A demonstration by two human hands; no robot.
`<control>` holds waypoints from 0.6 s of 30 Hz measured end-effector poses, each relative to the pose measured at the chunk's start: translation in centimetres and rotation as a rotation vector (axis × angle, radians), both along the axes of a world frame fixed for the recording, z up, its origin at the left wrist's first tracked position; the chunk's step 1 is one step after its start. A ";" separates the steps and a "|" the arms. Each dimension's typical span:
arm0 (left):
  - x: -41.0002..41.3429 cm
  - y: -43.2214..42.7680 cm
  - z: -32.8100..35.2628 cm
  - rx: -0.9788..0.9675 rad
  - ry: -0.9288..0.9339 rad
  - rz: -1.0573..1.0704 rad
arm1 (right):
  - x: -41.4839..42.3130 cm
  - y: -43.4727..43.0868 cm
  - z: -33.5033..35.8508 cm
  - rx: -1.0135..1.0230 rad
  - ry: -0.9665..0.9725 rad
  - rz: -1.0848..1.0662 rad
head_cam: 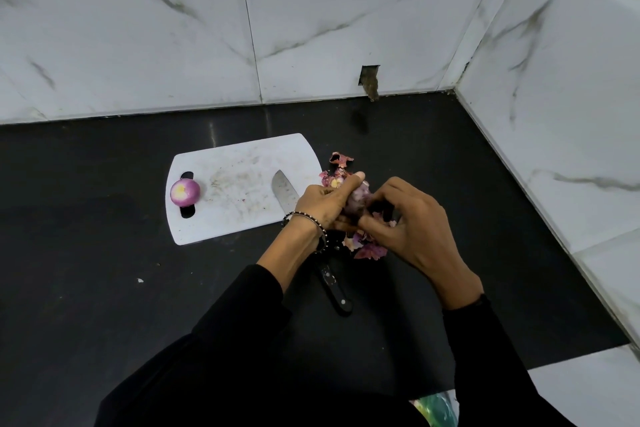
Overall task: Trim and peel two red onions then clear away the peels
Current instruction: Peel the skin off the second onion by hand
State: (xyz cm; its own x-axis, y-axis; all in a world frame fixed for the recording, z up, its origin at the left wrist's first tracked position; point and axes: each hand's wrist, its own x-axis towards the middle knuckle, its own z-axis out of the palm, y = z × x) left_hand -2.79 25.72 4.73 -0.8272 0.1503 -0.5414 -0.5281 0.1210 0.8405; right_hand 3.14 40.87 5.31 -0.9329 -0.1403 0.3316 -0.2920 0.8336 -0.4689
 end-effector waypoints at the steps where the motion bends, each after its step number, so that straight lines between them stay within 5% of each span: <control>1: 0.0 0.0 0.0 0.023 -0.010 0.021 | 0.2 -0.2 -0.1 -0.016 -0.009 0.003; 18: 0.5 -0.2 0.5 0.259 -0.081 0.020 | 1.3 1.2 -0.8 -0.133 0.025 -0.098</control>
State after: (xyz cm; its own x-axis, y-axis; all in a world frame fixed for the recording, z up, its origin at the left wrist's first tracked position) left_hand -2.33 25.48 5.20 -0.7870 0.2769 -0.5513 -0.5948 -0.1037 0.7971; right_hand 4.41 42.10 4.48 -0.9312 -0.0020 0.3646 -0.2252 0.7895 -0.5709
